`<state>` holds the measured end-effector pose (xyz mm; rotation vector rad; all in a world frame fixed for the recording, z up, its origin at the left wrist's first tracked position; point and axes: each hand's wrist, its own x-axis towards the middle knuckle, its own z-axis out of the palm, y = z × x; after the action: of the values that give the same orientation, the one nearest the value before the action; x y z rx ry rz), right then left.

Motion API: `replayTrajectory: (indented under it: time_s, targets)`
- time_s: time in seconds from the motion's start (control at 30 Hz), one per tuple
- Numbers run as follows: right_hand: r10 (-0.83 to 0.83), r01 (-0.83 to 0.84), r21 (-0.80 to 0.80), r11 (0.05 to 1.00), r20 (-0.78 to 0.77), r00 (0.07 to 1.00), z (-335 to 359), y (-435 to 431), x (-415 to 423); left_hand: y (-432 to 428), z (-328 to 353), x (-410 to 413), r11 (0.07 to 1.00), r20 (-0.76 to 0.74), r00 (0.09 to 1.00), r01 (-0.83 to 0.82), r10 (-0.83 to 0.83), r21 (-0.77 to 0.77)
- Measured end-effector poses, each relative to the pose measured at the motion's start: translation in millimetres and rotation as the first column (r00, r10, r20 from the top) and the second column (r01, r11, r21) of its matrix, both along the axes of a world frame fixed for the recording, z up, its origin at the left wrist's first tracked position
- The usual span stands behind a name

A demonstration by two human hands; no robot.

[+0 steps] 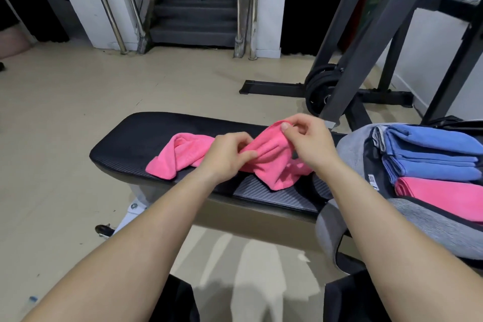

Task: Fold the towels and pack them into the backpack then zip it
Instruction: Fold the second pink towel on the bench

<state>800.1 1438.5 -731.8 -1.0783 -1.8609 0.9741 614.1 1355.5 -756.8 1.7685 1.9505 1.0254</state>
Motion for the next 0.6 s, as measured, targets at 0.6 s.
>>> replayTrajectory:
  time_s: [0.6]
  targets:
    - [0.194,-0.239,0.119,0.964,0.307,0.932,-3.8,-3.3,-2.3,20.9,11.3,11.8,0.989,-0.061,0.996,0.07,-0.062,0.132]
